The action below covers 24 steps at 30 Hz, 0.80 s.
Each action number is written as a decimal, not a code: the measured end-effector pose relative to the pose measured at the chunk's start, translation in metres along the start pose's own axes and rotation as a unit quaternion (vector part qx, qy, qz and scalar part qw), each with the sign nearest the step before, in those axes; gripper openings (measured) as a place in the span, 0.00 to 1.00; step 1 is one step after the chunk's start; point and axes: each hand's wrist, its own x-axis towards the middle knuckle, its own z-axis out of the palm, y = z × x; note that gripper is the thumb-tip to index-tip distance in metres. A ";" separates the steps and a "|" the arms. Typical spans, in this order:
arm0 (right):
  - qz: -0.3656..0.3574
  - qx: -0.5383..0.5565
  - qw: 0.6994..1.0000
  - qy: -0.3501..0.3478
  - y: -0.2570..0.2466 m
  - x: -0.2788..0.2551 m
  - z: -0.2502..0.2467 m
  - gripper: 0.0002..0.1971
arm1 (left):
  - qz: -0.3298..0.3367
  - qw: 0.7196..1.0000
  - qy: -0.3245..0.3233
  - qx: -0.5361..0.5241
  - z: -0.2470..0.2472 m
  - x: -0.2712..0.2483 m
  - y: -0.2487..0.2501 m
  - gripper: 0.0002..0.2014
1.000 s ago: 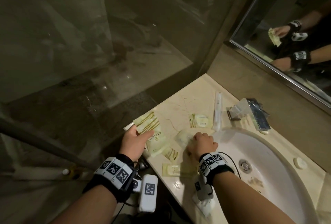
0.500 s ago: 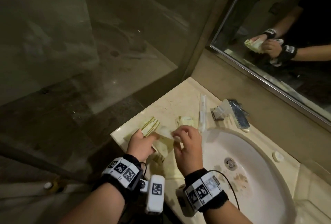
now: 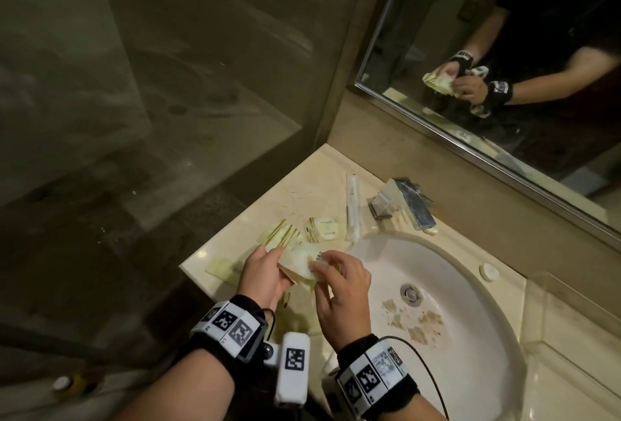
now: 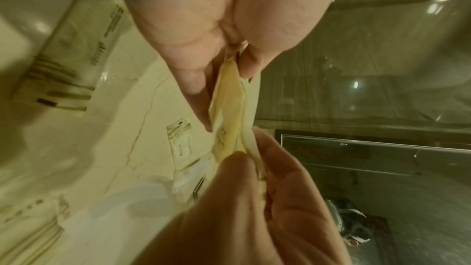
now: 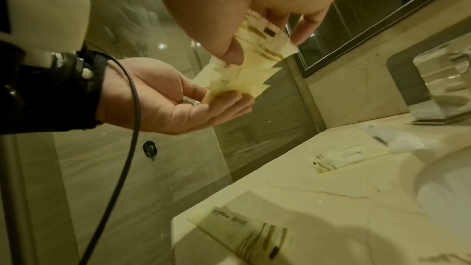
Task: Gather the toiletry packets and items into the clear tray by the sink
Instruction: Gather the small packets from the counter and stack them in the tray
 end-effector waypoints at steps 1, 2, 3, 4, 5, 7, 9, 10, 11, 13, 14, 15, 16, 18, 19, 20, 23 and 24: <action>0.005 -0.001 1.000 0.009 0.000 0.000 0.000 0.15 | 0.002 1.000 -0.001 0.000 0.001 0.000 0.000 0.13; 0.010 -0.003 1.000 0.016 -0.001 0.000 0.000 0.15 | 0.001 1.000 -0.001 -0.002 0.003 0.000 0.000 0.13; 0.012 -0.009 1.000 0.020 -0.001 0.000 0.000 0.15 | -0.002 1.000 0.000 -0.005 0.003 0.001 -0.001 0.14; 0.011 -0.017 1.000 0.020 -0.002 0.000 0.000 0.14 | -0.005 1.000 0.001 -0.008 0.004 0.003 -0.002 0.16; 0.008 -0.026 0.999 0.019 -0.001 0.000 0.000 0.14 | -0.005 1.000 0.004 -0.012 0.004 0.004 -0.003 0.18; 0.002 -0.039 0.999 0.012 -0.001 0.000 0.000 0.14 | -0.004 1.000 -0.004 -0.021 0.005 0.006 -0.004 0.19; 0.004 -0.036 0.999 -0.005 -0.001 -0.001 0.000 0.16 | 0.000 1.000 -0.023 -0.008 0.005 0.007 -0.004 0.22; 0.006 -0.029 0.999 -0.018 -0.001 -0.002 0.000 0.17 | 0.004 0.999 -0.030 0.010 0.005 0.009 -0.005 0.21; 0.008 -0.019 0.999 -0.035 -0.001 -0.003 0.000 0.17 | 0.011 0.999 -0.037 0.031 0.004 0.010 -0.007 0.19; 0.003 -0.002 0.997 -0.071 0.000 -0.005 -0.002 0.17 | 0.036 0.996 -0.035 0.080 -0.002 0.015 -0.010 0.16; -0.003 0.004 0.996 -0.085 0.002 -0.005 -0.004 0.16 | 0.047 0.994 -0.023 0.099 -0.005 0.019 -0.012 0.15; -0.006 0.010 0.996 -0.094 0.004 -0.005 -0.005 0.16 | 0.052 0.993 -0.006 0.109 -0.010 0.023 -0.013 0.15; 0.002 0.015 0.995 -0.096 0.007 -0.004 -0.008 0.16 | 0.053 0.992 0.012 0.112 -0.014 0.025 -0.012 0.15; 0.052 0.026 0.995 -0.083 0.016 0.000 -0.012 0.17 | 0.053 0.991 0.044 0.113 -0.024 0.031 -0.010 0.14; 0.084 0.031 0.993 -0.072 0.021 0.004 -0.014 0.17 | 0.051 0.990 0.058 0.116 -0.028 0.033 -0.007 0.13; 0.110 0.033 0.992 -0.060 0.027 0.008 -0.017 0.17 | 0.052 0.989 0.071 0.121 -0.031 0.033 -0.004 0.13; 0.148 0.033 0.988 -0.039 0.044 0.018 -0.021 0.10 | 0.059 0.985 0.102 0.124 -0.033 0.030 0.005 0.12; 0.150 0.029 0.988 -0.039 0.048 0.020 -0.022 0.09 | 0.061 0.984 0.106 0.126 -0.033 0.030 0.008 0.11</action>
